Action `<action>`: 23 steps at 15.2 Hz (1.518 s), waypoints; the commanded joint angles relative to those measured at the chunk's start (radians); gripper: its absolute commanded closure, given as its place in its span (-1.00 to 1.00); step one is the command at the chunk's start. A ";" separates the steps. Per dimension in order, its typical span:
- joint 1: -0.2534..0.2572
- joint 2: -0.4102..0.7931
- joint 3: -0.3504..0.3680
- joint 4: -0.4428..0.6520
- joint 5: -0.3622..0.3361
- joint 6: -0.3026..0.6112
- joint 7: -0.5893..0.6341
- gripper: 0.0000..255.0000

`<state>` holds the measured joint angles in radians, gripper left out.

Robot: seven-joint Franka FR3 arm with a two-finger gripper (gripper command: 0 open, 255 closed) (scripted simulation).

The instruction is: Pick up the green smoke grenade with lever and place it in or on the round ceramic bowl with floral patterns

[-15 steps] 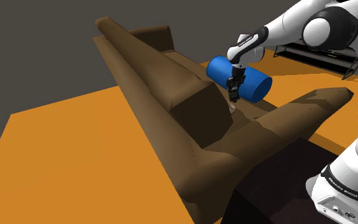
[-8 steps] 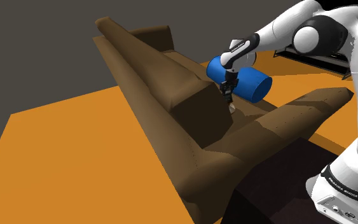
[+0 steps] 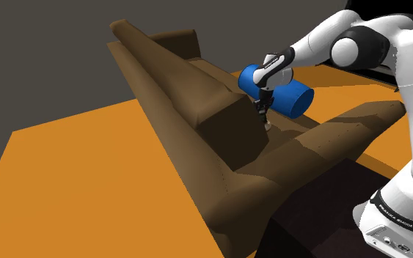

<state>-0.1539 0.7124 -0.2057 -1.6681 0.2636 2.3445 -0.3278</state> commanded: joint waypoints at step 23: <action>0.008 -0.073 -0.016 0.000 -0.020 -0.071 0.012 -1.00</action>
<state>-0.1463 0.6395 -0.2219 -1.6692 0.2440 2.2746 -0.3161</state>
